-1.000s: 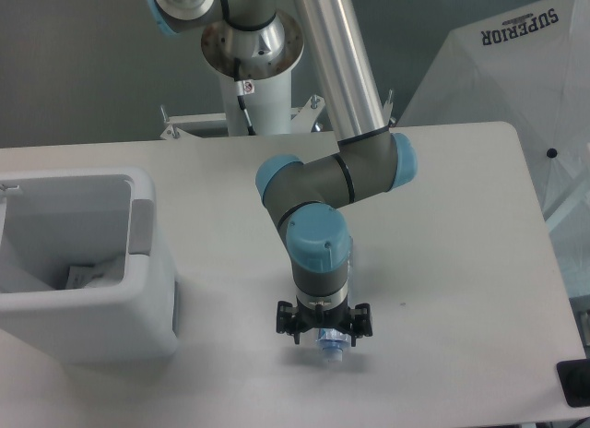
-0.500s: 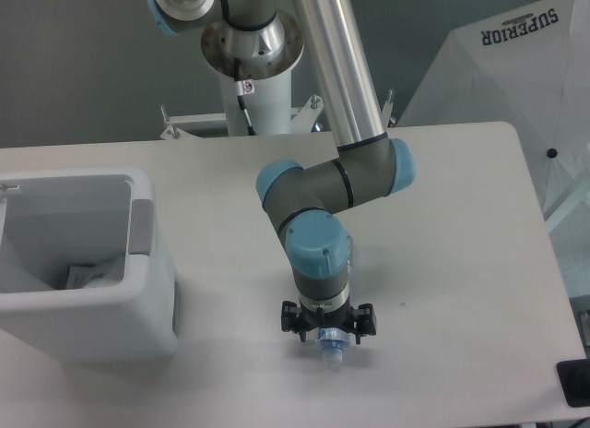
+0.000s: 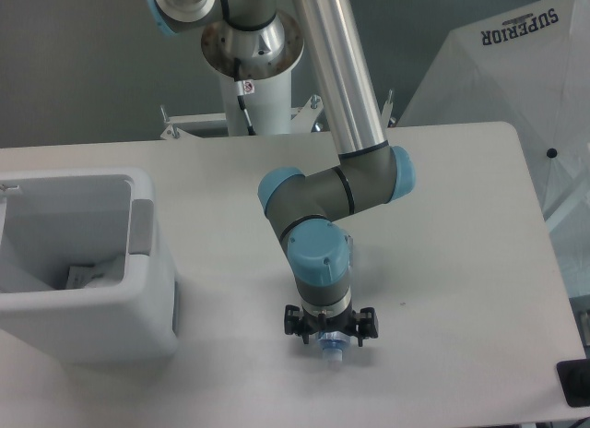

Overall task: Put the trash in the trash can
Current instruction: 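Lower the gripper and close it around the bottle's cap end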

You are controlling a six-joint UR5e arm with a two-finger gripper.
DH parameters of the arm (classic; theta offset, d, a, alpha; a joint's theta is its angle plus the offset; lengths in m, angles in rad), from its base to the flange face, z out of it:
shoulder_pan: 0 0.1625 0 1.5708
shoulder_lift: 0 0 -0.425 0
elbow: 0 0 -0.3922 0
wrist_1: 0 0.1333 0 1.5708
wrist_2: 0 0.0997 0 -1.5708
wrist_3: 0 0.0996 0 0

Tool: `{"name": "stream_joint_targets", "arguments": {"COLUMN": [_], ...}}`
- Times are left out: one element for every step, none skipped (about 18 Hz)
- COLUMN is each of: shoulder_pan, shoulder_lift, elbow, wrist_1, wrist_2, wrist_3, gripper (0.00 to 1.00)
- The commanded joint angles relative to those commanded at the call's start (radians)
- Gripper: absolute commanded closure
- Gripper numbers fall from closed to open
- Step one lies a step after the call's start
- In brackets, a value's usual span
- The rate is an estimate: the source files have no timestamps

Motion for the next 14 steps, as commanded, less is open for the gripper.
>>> {"name": "stream_joint_targets", "arguments": {"shoulder_pan": [0.0,0.0,0.0,0.0,0.0,0.002,0.0,0.002,0.002,0.002,0.002,0.002,0.002,0.002], "shoulder_lift": [0.0,0.0,0.0,0.0,0.0,0.0,0.0,0.0,0.0,0.002,0.002,0.003,0.006,0.006], "elbow": [0.0,-0.003,-0.003,-0.003,-0.005,-0.006,-0.006,-0.006,-0.006,-0.006,-0.008,-0.008,-0.009,-0.009], "wrist_1": [0.0,0.0,0.0,0.002,0.002,0.002,0.0,0.0,0.0,0.0,0.002,0.002,0.0,0.002], "wrist_2": [0.002,0.003,0.005,0.006,0.006,0.006,0.006,0.006,0.008,0.008,0.006,0.006,0.006,0.006], "wrist_3": [0.006,0.008,0.008,0.008,0.008,0.008,0.009,0.009,0.009,0.011,0.009,0.011,0.011,0.011], "gripper": [0.01,0.03,0.04,0.04,0.04,0.04,0.05,0.05,0.06,0.08,0.11,0.13,0.16,0.18]}}
